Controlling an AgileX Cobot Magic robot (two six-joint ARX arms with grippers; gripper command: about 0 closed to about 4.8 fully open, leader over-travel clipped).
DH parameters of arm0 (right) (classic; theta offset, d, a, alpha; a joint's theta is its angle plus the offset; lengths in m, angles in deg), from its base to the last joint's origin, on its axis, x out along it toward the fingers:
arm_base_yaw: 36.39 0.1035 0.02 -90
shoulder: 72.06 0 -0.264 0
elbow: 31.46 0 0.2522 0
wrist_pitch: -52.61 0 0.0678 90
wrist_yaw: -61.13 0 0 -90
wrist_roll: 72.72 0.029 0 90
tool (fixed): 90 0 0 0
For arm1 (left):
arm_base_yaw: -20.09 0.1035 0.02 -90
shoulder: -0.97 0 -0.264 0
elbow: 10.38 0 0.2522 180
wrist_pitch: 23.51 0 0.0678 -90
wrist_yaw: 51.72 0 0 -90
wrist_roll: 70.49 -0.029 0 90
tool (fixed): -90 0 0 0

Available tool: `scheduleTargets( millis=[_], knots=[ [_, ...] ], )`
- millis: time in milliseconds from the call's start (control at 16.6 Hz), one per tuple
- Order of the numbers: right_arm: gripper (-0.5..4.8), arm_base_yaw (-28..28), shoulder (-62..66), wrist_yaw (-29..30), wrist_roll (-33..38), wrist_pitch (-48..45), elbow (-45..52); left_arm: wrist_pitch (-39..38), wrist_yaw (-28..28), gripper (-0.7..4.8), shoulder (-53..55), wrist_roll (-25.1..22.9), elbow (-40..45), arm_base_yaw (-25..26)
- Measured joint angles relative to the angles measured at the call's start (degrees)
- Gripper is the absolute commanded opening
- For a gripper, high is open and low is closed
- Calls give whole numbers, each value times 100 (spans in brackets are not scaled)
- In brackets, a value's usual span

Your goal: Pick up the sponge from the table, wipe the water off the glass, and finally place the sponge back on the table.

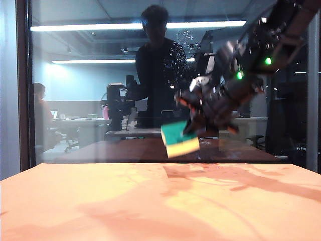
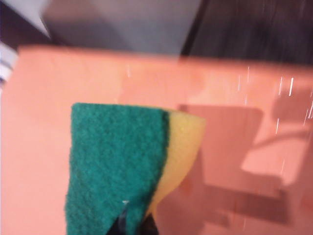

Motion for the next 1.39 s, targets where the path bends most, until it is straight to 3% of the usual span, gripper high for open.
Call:
scheduleTargets(
  millis=[181,543,1025,1387],
  knots=[
    [-9,-37,-157,-352,-258,0,-343,149,4,79,0,2,0,0],
    [-9,-293,-162,-424,-588,7,-1123,280,151,79,2,0,0,0],
    [-9,-358,-162,-896,-1628,-160,-2271,280,153,79,2,2,0,0],
    [-9,-463,-162,-1106,-2415,-1445,-2317,280,153,78,4,2,0,0]
  ],
)
